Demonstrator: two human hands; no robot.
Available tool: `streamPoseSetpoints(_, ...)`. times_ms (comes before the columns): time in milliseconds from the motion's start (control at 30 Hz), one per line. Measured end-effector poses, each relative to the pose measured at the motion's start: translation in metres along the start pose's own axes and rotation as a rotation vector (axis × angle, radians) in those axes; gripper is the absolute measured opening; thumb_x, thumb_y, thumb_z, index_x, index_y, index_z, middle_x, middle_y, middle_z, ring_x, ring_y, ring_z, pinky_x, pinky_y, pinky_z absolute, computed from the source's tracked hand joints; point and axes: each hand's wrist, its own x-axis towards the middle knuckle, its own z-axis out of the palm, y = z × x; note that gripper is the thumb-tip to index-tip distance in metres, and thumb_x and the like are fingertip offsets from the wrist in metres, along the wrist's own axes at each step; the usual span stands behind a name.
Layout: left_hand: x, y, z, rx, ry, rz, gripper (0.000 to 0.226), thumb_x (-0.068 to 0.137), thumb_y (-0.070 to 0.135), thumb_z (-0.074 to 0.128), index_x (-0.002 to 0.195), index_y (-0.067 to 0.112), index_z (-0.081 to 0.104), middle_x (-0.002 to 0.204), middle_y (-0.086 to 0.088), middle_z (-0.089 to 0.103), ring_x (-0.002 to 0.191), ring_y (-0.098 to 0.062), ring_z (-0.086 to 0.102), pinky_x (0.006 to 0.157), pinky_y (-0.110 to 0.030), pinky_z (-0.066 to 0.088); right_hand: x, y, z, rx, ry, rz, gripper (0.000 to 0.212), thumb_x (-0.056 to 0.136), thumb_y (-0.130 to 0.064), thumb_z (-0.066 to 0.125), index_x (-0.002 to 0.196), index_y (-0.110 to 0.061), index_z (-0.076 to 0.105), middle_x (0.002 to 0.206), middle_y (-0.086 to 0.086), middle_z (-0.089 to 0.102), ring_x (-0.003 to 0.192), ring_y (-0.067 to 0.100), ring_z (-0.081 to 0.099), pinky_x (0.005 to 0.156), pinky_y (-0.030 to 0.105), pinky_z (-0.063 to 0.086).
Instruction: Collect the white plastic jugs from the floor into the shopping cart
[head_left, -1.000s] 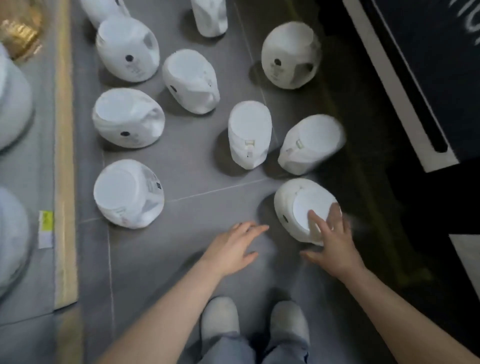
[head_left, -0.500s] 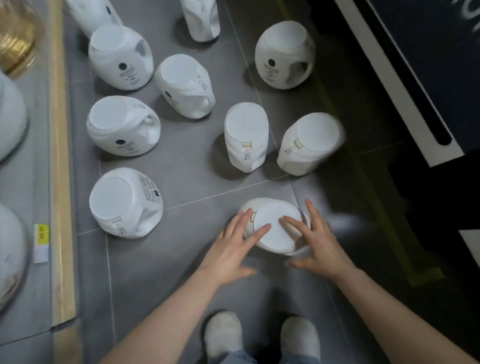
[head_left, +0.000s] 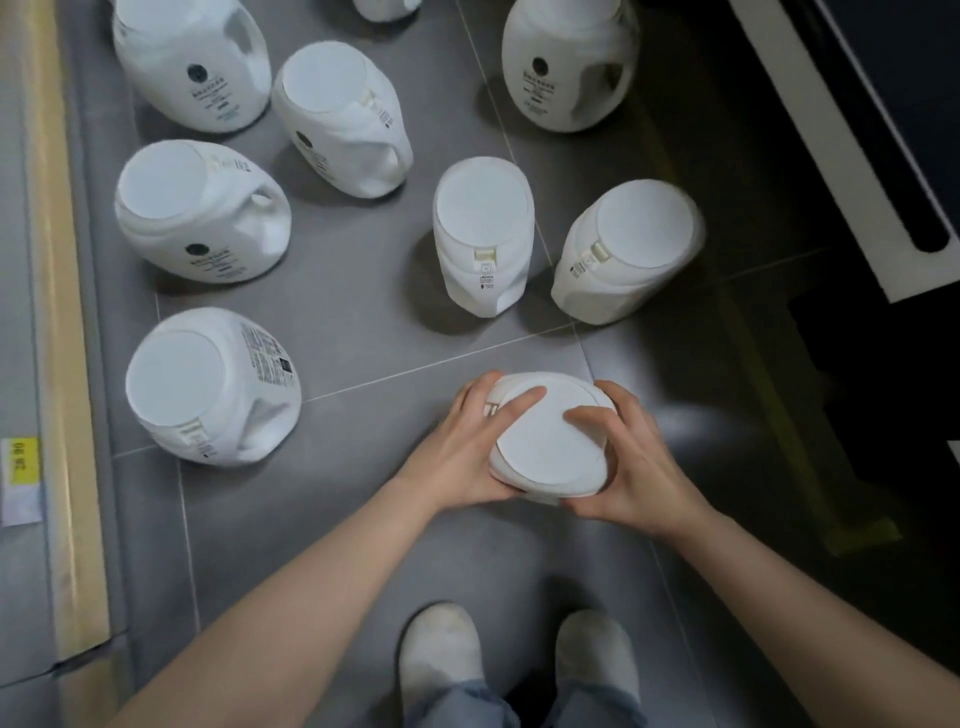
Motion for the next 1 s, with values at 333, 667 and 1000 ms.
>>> streamPoseSetpoints(333, -0.07, 0.132, -0.211, -0.167, -0.056, -0.131, 0.113, 0.051, 0.04, 0.086, 0.139, 0.052, 0.017, 0.138, 0.011, 0.014, 0.135, -0.014, 0.025, 0.111, -0.03, 0.033, -0.014, -0.194, -0.179, 0.027, -0.167, -0.047, 0.079, 0.058, -0.056, 0.074, 0.125, -0.044, 0.033, 0.14, -0.005, 0.025, 0.128, 0.016, 0.027, 0.109, 0.034, 0.029)
streamPoseSetpoints(667, -0.18, 0.284, -0.455, -0.405, 0.172, -0.256, 0.098, 0.038, 0.053, 0.086, 0.12, 0.063, 0.032, 0.129, 0.012, 0.034, 0.117, 0.002, 0.038, 0.1, -0.005, 0.025, -0.027, -0.44, -0.365, 0.239, -0.233, -0.084, 0.069, 0.053, -0.052, 0.077, 0.115, -0.046, 0.047, 0.119, -0.019, 0.048, 0.113, 0.004, 0.047, 0.096, 0.027, 0.043)
streamPoseSetpoints(1000, -0.261, 0.323, -0.52, -0.825, 0.657, -0.426, 0.073, 0.046, 0.053, 0.079, 0.113, 0.042, 0.053, 0.12, 0.007, 0.06, 0.111, -0.015, 0.058, 0.099, -0.034, 0.047, -0.02, -0.564, -0.371, 0.41, -0.052, -0.066, 0.056, 0.056, -0.063, 0.072, 0.109, -0.058, 0.056, 0.119, -0.015, 0.06, 0.111, 0.007, 0.056, 0.1, 0.042, 0.045)
